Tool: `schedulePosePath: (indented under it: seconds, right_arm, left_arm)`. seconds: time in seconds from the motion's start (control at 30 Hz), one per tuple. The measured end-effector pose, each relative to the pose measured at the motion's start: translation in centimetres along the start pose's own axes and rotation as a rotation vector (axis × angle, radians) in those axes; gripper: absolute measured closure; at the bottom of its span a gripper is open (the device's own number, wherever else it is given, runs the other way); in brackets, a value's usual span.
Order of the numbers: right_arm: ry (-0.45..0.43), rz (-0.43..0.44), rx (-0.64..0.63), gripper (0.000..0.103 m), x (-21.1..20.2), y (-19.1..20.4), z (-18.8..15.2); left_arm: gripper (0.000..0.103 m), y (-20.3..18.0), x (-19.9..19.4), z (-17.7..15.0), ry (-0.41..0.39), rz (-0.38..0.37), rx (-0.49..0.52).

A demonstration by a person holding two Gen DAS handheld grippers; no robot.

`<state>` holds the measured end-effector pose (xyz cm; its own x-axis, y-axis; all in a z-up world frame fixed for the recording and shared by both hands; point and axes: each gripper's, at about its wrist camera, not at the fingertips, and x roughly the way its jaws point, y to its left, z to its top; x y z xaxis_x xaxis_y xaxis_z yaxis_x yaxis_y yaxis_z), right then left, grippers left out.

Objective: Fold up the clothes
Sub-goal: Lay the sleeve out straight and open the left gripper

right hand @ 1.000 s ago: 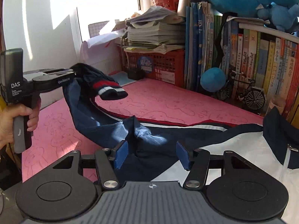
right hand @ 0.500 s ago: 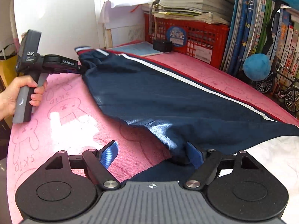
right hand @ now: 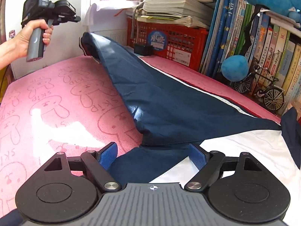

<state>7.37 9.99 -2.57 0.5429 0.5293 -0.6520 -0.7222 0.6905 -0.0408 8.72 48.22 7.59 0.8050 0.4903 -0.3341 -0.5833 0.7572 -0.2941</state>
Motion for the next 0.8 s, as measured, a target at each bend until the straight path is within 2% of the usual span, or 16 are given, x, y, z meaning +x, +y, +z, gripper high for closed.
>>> schedulePosePath:
  seconds: [0.1, 0.17, 0.2, 0.23, 0.27, 0.3, 0.33, 0.4, 0.47, 0.53, 0.57, 0.6, 0.63, 0.67, 0.7, 0.8]
  right_arm:
    - [-0.007, 0.020, 0.035, 0.029, 1.3, 0.4, 0.4]
    - [-0.022, 0.020, 0.020, 0.026, 1.6, 0.8, 0.5]
    - [-0.028, 0.024, 0.015, 0.023, 1.7, 0.8, 0.4]
    - [-0.026, 0.030, 0.017, 0.023, 1.8, 0.8, 0.5]
    - [-0.024, 0.035, 0.018, 0.020, 1.9, 0.7, 0.5]
    - [-0.021, 0.040, 0.019, 0.017, 2.0, 0.7, 0.6]
    - [-0.020, 0.044, 0.019, 0.016, 2.1, 0.7, 0.6]
    - [-0.019, 0.041, 0.010, 0.014, 2.2, 0.8, 0.7]
    - [-0.017, 0.049, 0.015, 0.013, 2.3, 0.7, 0.7]
    - [-0.017, 0.046, 0.011, 0.012, 2.2, 0.7, 0.7]
    - [-0.017, 0.046, 0.011, 0.012, 2.2, 0.8, 0.8]
    - [-0.017, 0.046, 0.012, 0.012, 2.2, 0.8, 0.8]
    - [-0.017, 0.046, 0.012, 0.012, 2.2, 0.8, 0.8]
    - [-0.017, 0.045, 0.012, 0.012, 2.2, 0.8, 0.9]
    - [-0.017, 0.045, 0.012, 0.012, 2.2, 0.8, 0.9]
    - [-0.017, 0.046, 0.013, 0.012, 2.2, 0.8, 1.0]
  left_arm:
    - [0.102, 2.1, 1.8, -1.3, 0.118, -0.033, -0.054]
    - [0.100, 2.9, 2.0, -3.5, 0.213, -0.085, -0.023]
    - [0.095, 3.2, 1.8, -4.7, 0.263, -0.107, -0.031]
    - [0.080, 3.5, 1.5, -5.7, 0.311, -0.130, -0.044]
    - [0.057, 3.8, 1.4, -6.5, 0.347, -0.154, -0.071]
    - [0.043, 3.8, 1.3, -7.1, 0.361, -0.172, -0.087]
    - [0.025, 3.8, 1.2, -7.6, 0.375, -0.191, -0.102]
    - [0.008, 3.7, 1.2, -8.6, 0.397, -0.222, -0.129]
    - [0.001, 3.3, 1.9, -8.8, 0.368, -0.205, -0.145]
    - [0.003, 2.9, 2.9, -8.8, 0.339, -0.189, -0.193]
    - [0.031, 2.7, 3.5, -8.7, 0.345, -0.152, -0.207]
    - [0.084, 2.4, 4.0, -8.6, 0.350, -0.115, -0.221]
    - [0.099, 2.2, 4.5, -8.5, 0.350, -0.088, -0.234]
    - [0.099, 2.1, 4.4, -8.2, 0.321, -0.099, -0.238]
    - [0.099, 1.6, 3.9, -7.7, 0.260, -0.119, -0.202]
    - [0.099, -0.8, 0.8, -5.2, -0.006, -0.228, -0.009]
